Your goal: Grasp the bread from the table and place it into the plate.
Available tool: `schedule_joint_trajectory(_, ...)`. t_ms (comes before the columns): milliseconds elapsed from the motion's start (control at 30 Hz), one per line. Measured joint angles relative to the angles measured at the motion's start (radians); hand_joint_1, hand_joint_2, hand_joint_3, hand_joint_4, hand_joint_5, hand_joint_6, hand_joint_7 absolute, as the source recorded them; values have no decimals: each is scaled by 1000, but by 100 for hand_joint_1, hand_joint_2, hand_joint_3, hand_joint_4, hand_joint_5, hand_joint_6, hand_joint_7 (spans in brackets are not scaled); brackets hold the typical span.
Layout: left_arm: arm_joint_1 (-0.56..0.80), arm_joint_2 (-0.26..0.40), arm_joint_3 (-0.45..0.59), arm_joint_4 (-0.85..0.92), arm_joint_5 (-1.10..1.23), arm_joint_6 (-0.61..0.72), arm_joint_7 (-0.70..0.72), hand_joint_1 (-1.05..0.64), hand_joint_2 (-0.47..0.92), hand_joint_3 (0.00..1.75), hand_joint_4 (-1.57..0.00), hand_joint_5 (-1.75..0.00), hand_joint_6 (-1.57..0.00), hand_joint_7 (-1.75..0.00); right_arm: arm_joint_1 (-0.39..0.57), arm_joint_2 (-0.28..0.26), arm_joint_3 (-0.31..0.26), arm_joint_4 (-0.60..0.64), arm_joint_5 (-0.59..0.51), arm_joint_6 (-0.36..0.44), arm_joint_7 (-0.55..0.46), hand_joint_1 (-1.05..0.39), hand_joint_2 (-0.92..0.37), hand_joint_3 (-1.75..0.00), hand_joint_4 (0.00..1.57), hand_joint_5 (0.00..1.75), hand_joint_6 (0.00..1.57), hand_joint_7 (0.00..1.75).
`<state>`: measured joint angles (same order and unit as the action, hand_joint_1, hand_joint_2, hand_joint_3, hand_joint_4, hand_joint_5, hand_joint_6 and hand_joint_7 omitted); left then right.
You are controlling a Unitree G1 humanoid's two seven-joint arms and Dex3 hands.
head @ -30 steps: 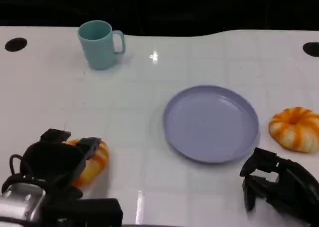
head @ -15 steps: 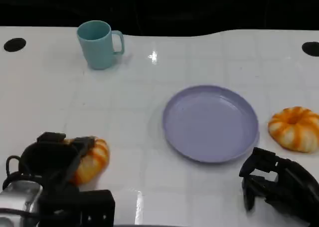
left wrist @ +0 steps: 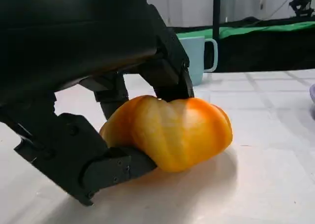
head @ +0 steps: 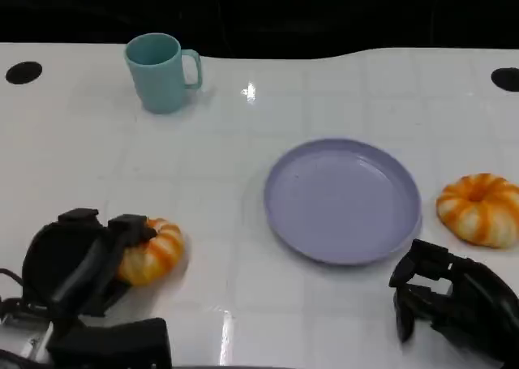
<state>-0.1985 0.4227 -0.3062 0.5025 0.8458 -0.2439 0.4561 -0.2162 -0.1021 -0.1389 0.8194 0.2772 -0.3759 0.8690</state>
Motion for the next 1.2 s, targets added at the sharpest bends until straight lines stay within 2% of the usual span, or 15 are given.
schedule_joint_trajectory(67,-5,0,-4,14,-2,-7,20,-2,39,151,-77,-175,-68,-173,0,0,1,0,-1,-1,-4,-57,-92,-23,69,175,65,148)
schedule_joint_trajectory(167,-13,0,-5,37,-6,-22,44,-4,43,156,-76,-175,-69,-174,0,0,0,0,0,0,-4,-57,-92,-22,70,175,65,148)
schedule_joint_trajectory(300,-25,0,-5,49,-19,-47,59,-5,40,163,-77,-175,-70,-175,-5,0,0,5,-1,2,-5,-57,-92,-22,70,175,65,147)
schedule_joint_trajectory(367,-28,1,-3,35,-34,-51,52,-8,43,160,-76,-175,-69,-175,-6,1,1,5,-1,3,-7,-56,-92,-22,70,175,66,147)
schedule_joint_trajectory(533,-49,28,-3,-75,-43,-20,-91,-14,43,137,-76,-175,-65,-174,-6,5,3,0,-1,9,-14,-55,-92,-21,70,175,67,147)
schedule_joint_trajectory(567,-59,36,-2,-92,-46,-13,-122,-13,43,136,-76,-175,-64,-174,-6,6,3,-1,-1,10,-16,-55,-92,-21,70,175,67,147)
schedule_joint_trajectory(600,-71,42,-1,-104,-49,-10,-145,-14,44,145,-77,-175,-66,-174,-6,7,3,-1,-1,10,-16,-56,-92,-21,70,175,67,147)
schedule_joint_trajectory(667,-93,47,0,-115,-57,-11,-184,-16,45,149,-78,-175,-69,-175,-6,8,5,-1,-2,8,-18,-57,-92,-22,71,175,67,147)
schedule_joint_trajectory(700,-104,47,0,-115,-65,-14,-200,-18,46,148,-78,-175,-69,-175,-5,9,7,-3,-3,8,-22,-56,-92,-22,71,175,68,147)
schedule_joint_trajectory(900,-200,48,-3,-118,-80,-37,-269,-24,57,111,-79,-175,-69,-175,1,18,23,-23,-8,11,-45,-56,-92,-22,72,175,69,146)
schedule_joint_trajectory(1000,-239,38,-16,-103,-79,-58,-269,-25,59,106,-80,-175,-70,-175,12,18,31,-51,-8,30,-64,-56,-92,-21,72,175,70,146)
schedule_joint_trajectory(1033,-250,35,-22,-98,-79,-63,-269,-25,63,95,-79,-175,-67,-175,13,18,33,-56,-7,36,-67,-57,-92,-22,71,175,69,146)
schedule_joint_trajectory(1200,-316,-26,-56,-48,-75,-84,-254,-22,62,83,-79,-175,-65,-175,30,18,38,-88,-4,62,-72,-57,-92,-21,70,175,68,145)
